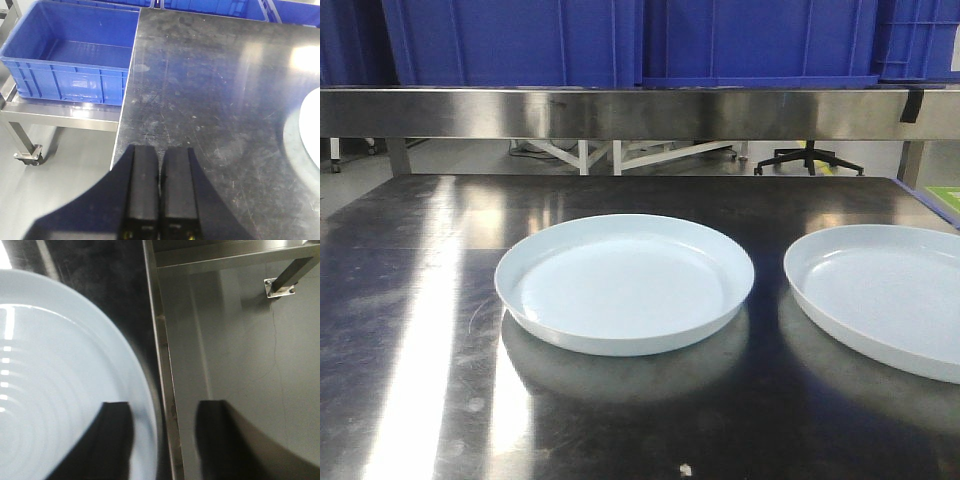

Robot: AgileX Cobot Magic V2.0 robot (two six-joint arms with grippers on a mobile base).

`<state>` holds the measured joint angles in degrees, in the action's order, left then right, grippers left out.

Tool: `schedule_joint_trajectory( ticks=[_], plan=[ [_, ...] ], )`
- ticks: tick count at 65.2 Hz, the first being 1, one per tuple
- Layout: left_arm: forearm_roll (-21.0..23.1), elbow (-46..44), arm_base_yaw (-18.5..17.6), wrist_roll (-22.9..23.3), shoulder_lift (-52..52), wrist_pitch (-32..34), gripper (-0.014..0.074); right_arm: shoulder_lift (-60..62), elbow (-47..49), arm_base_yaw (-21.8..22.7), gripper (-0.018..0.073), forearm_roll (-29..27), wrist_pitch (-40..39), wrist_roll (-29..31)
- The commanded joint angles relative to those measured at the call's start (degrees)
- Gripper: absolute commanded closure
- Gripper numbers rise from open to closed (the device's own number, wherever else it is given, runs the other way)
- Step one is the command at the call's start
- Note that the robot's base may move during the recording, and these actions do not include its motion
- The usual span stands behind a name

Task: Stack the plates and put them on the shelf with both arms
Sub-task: 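Grasp the second white plate with the right gripper and lift it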

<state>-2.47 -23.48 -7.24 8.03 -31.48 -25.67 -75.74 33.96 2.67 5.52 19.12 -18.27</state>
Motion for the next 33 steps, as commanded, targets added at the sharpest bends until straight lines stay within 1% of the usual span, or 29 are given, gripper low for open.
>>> schedule_joint_trajectory(
  ticks=[1, 6, 7, 8, 10, 15, 27, 33],
  plan=[
    [-0.03, -1.67, -0.37, 0.12, 0.13, 4.22, 0.05, 0.79, 2.04, 0.48, 0.0338, 0.93, -3.4, 0.6],
    [-0.03, -1.67, -0.37, 0.12, 0.13, 4.22, 0.05, 0.79, 2.04, 0.48, 0.0522, 1.01, -3.93, 0.6],
    [-0.03, -1.67, -0.37, 0.12, 0.13, 4.22, 0.05, 0.79, 2.04, 0.54, 0.0526, 1.01, -4.14, 0.6],
    [-0.03, -1.67, -0.37, 0.12, 0.13, 4.22, 0.05, 0.79, 2.04, 0.61, 0.0502, 1.01, -4.39, 0.6],
    [-0.03, -1.67, -0.37, 0.12, 0.13, 4.22, 0.05, 0.79, 2.18, 0.72, 0.0485, 1.01, -4.73, 0.6],
    [-0.03, -1.67, -0.37, 0.12, 0.13, 4.22, 0.05, 1.32, 3.18, 0.79, 0.051, 1.16, -4.13, 0.6],
    [-0.03, -1.67, -0.37, 0.12, 0.13, 4.22, 0.05, 4.95, 8.24, 0.73, 0.0508, 1.16, -0.05, 0.6],
    [-0.03, -1.67, -0.37, 0.12, 0.13, 4.22, 0.05, 7.5, 11.28, 0.66, 0.0508, -0.01, 1.22, 0.6]
  ],
)
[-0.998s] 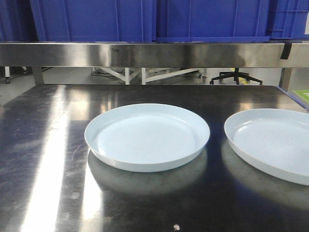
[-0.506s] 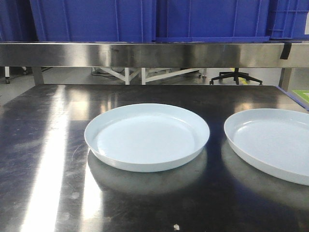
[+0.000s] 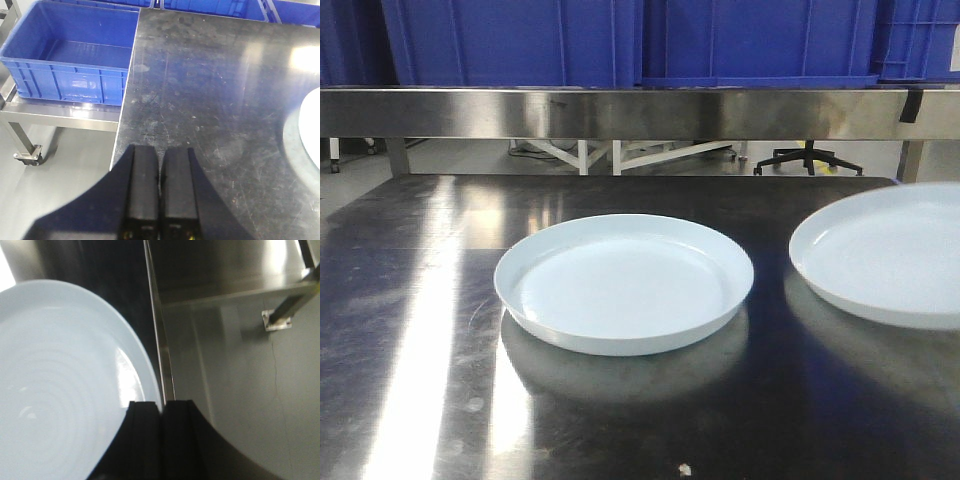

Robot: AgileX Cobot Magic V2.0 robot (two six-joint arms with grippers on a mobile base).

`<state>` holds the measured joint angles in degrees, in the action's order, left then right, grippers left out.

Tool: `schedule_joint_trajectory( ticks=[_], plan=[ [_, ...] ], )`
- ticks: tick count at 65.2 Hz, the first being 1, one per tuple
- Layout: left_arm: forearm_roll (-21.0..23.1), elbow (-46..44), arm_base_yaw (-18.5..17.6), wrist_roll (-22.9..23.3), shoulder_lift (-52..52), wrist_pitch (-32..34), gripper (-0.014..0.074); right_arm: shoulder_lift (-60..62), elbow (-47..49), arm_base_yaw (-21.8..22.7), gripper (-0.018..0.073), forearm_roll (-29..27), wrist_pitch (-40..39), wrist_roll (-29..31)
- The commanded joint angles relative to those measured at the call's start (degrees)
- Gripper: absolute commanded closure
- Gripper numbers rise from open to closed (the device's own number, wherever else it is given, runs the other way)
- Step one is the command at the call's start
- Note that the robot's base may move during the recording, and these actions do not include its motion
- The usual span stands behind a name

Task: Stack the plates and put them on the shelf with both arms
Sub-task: 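Grasp the second white plate with the right gripper and lift it, then lower the held plate onto the center plate with the right gripper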

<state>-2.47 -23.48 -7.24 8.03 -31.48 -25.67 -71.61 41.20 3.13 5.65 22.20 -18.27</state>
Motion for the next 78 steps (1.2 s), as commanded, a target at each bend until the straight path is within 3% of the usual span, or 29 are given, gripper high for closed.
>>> schedule_joint_trajectory(
  ticks=[1, 14, 34, 46, 61, 66, 73, 78],
  plan=[
    [-0.03, -1.67, -0.37, 0.12, 0.13, 4.22, 0.05, 3.83, 4.73, 0.12, 0.0508, -0.45, -1.74, 0.6],
    [-0.03, -1.67, -0.37, 0.12, 0.13, 4.22, 0.05, 4.58, 11.33, -5.44, 0.0508, -5.09, 0.91, 0.6],
    [-0.03, -1.67, -0.37, 0.12, 0.13, 4.22, 0.05, -5.35, 18.85, -23.92, 0.0508, -5.09, 2.41, 0.6],
    [-0.03, -1.67, -0.37, 0.12, 0.13, 4.22, 0.05, -13.3, 22.53, -28.23, 0.0508, -5.09, 2.41, 0.6],
    [-0.03, -1.67, -0.37, 0.12, 0.13, 4.22, 0.05, -18.75, 24.2, -30.03, 0.0502, -5.09, 2.22, 0.6],
    [-0.03, -1.67, -0.37, 0.12, 0.13, 4.22, 0.05, -19.74, 24.2, -30.03, 0.0424, -5.09, 2.49, 0.6],
    [-0.03, -1.67, -0.37, 0.12, 0.13, 4.22, 0.05, -21.22, 24.2, -30.03, 0.0151, -5.04, 3.28, 0.66],
    [-0.03, -1.67, -0.37, 0.12, 0.13, 4.22, 0.05, -22.14, 24.2, -30.03, 0.0051, -5.04, 3.79, 0.66]
  ],
)
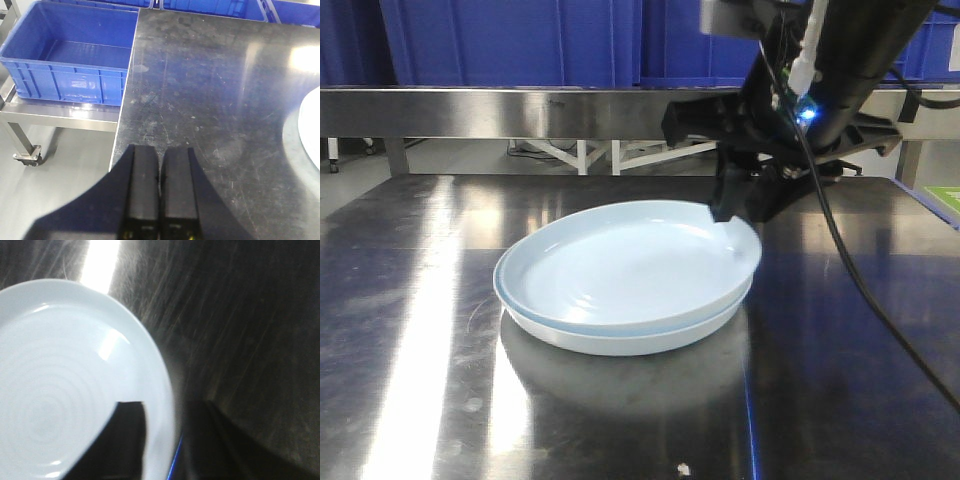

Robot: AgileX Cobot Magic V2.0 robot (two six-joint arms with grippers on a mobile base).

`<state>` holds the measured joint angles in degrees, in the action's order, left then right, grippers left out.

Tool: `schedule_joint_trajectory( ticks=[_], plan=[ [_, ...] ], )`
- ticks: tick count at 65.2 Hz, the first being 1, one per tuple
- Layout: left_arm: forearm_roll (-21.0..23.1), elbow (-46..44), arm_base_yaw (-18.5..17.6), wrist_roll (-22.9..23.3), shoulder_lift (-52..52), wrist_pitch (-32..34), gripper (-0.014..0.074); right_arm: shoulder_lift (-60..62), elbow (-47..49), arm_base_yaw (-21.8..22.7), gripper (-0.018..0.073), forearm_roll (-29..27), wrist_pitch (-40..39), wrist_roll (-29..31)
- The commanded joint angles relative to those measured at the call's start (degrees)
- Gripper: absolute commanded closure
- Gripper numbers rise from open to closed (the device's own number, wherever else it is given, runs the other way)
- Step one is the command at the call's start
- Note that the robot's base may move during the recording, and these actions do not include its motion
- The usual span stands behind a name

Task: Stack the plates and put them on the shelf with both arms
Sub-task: 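Lower the held plate onto the center plate with the right gripper, then grip the stacked plates with the right gripper and lift them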

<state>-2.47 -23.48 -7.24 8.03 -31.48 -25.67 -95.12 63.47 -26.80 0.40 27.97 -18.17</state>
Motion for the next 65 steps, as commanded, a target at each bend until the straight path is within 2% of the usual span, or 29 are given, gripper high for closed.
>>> schedule_joint_trajectory(
  ticks=[1, 8, 28, 31, 36, 38, 39, 42, 46, 65],
  plan=[
    [-0.03, -1.67, -0.37, 0.12, 0.13, 4.22, 0.05, 1.02, 1.94, -0.09, 0.0044, 0.21, -1.87, 0.56],
    [-0.03, -1.67, -0.37, 0.12, 0.13, 4.22, 0.05, -0.31, 1.94, -0.09, 0.0065, 0.21, -1.44, 0.56],
    [-0.03, -1.67, -0.37, 0.12, 0.13, 4.22, 0.05, -3.84, 1.88, -0.09, 0.0197, 0.21, -1.42, 0.56],
    [-0.03, -1.67, -0.37, 0.12, 0.13, 4.22, 0.05, -4.01, 1.88, -0.09, 0.0248, 0.21, -1.48, 0.56],
    [-0.03, -1.67, -0.37, 0.12, 0.13, 4.22, 0.05, -4.08, 1.88, -0.09, 0.0417, 0.21, -1.67, 0.56],
    [-0.03, -1.67, -0.37, 0.12, 0.13, 4.22, 0.05, -3.86, 1.88, -0.09, 0.0513, 0.27, -1.99, 0.56],
    [-0.03, -1.67, -0.37, 0.12, 0.13, 4.22, 0.05, -3.72, 1.88, -0.09, 0.0529, 0.26, -2.11, 0.56],
    [-0.03, -1.67, -0.37, 0.12, 0.13, 4.22, 0.05, -2.91, 1.88, -0.09, 0.0487, 0.53, -2.92, 0.56],
    [-0.03, -1.67, -0.37, 0.12, 0.13, 4.22, 0.05, -1.22, 1.88, -0.09, 0.0509, 1.09, -4.13, 0.56],
    [-0.03, -1.67, -0.37, 0.12, 0.13, 4.22, 0.05, 14.49, 1.68, 1.99, 0.0502, 3.23, -5.37, 0.56]
  ],
)
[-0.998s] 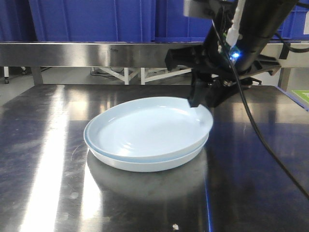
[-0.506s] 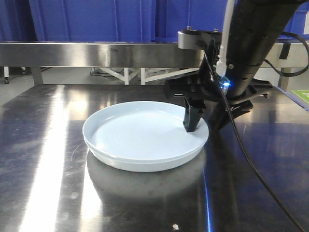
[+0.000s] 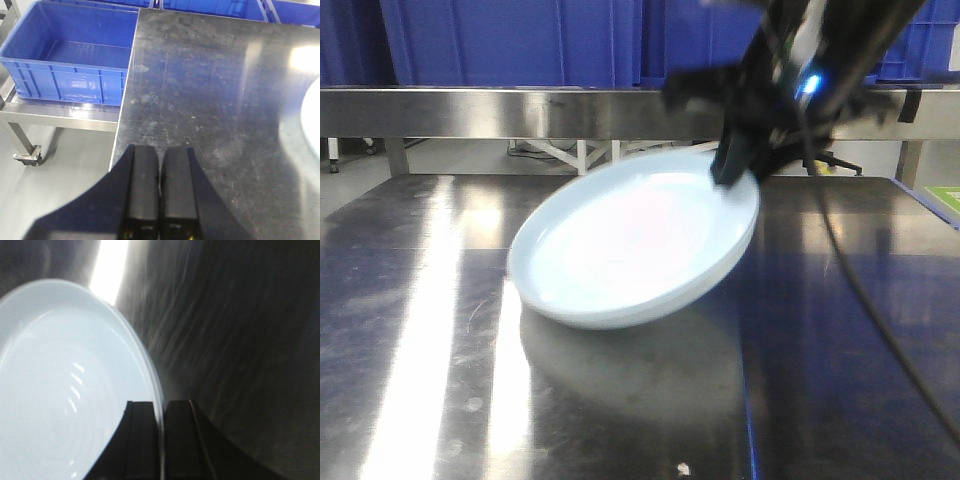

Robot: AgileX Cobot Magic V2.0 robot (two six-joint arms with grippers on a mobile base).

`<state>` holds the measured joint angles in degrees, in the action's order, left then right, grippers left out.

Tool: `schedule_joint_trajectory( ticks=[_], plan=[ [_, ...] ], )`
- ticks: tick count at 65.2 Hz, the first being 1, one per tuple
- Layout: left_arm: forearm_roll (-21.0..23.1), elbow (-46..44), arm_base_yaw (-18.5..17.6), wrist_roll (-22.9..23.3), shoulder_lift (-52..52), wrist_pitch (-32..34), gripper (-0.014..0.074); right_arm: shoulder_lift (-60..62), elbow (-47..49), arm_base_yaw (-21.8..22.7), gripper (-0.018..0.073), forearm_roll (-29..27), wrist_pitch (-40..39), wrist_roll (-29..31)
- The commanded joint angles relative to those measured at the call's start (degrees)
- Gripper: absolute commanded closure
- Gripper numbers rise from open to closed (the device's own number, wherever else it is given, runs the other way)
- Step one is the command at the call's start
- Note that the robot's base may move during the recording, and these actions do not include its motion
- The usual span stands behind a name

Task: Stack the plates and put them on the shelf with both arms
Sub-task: 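Grip the stacked plates with the right gripper and lift them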

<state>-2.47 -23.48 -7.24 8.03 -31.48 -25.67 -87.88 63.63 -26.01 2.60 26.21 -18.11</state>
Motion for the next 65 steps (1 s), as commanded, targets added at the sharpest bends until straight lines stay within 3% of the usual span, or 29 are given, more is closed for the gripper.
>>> schedule_joint_trajectory(
  ticks=[1, 19, 37, 50, 65],
  plan=[
    [-0.03, -1.67, -0.37, 0.12, 0.13, 4.22, 0.05, 8.7, 1.46, 1.49, 0.0502, 1.02, -3.47, 0.5],
    [-0.03, -1.67, -0.37, 0.12, 0.13, 4.22, 0.05, 28.35, -4.31, 10.24, 0.0502, 1.02, -2.93, 0.5],
    [-0.03, -1.67, -0.37, 0.12, 0.13, 4.22, 0.05, 51.77, -16.6, 20.52, 0.0502, 1.02, -1.87, 0.5],
    [-0.03, -1.67, -0.37, 0.12, 0.13, 4.22, 0.05, 65.46, -23.66, 23.04, 0.0502, 0.97, 0.61, 0.5],
    [-0.03, -1.67, -0.37, 0.12, 0.13, 4.22, 0.05, 69.58, -25.11, 23.26, 0.0502, 0.97, 1.62, 0.5]
  ],
)
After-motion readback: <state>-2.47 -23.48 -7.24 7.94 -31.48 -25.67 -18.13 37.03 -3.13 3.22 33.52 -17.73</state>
